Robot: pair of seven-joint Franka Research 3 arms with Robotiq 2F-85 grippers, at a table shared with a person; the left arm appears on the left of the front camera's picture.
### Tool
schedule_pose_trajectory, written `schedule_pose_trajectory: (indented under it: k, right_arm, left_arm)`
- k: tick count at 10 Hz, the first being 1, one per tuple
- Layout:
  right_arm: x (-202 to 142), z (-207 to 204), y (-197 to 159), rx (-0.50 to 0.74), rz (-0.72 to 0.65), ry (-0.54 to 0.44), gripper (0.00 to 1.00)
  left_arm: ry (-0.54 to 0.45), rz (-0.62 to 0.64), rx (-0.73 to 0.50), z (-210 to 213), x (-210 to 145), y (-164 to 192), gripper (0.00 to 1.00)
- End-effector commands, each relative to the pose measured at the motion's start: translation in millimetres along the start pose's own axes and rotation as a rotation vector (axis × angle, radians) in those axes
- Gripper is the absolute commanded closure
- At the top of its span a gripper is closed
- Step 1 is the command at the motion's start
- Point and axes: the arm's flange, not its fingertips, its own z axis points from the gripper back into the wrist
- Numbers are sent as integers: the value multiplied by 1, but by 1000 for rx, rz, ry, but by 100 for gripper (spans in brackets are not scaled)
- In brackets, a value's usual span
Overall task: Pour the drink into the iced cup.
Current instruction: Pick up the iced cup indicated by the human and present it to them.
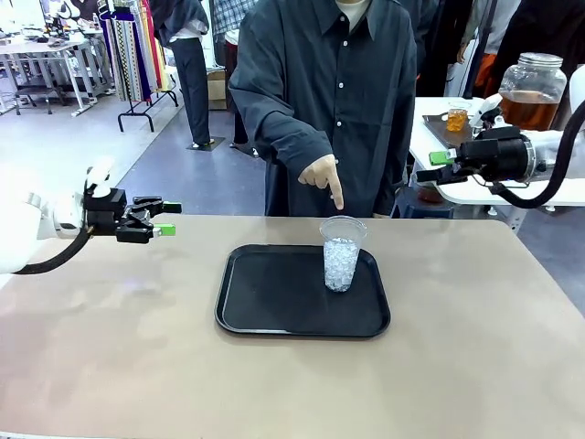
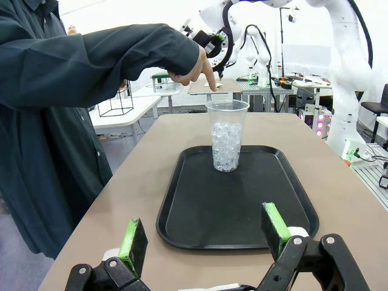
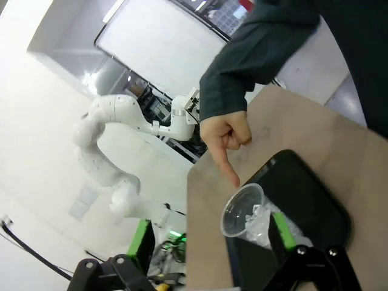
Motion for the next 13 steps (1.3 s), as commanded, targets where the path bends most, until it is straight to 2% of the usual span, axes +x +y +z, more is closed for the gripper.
schedule_pose_trajectory:
  k: [1, 4, 7, 8, 9, 10, 11, 13]
  right_arm:
    - [-23, -7, -6, -19, 280, -30, 0]
    - [-57, -19, -25, -70, 568, 5, 0]
    - [-89, -32, -41, -135, 779, -111, 0]
    - [-92, -32, -44, -124, 788, -130, 0]
    - [-93, -30, -47, -95, 749, -97, 0]
    - [-91, -24, -48, -74, 641, -70, 0]
    - [-94, -25, -45, -115, 747, -94, 0]
    - [-94, -25, -45, -115, 747, -94, 0]
  left_arm:
    - [-6, 4, -1, -1, 2, 0, 0]
    - [-6, 4, -1, -1, 2, 0, 0]
    - [-6, 4, -1, -1, 2, 0, 0]
    - [-6, 4, -1, -1, 2, 0, 0]
    - [-6, 4, -1, -1, 2, 0, 0]
    - [-6, 4, -1, -1, 2, 0, 0]
    - [-6, 4, -1, -1, 2, 0, 0]
    - [-6, 4, -1, -1, 2, 0, 0]
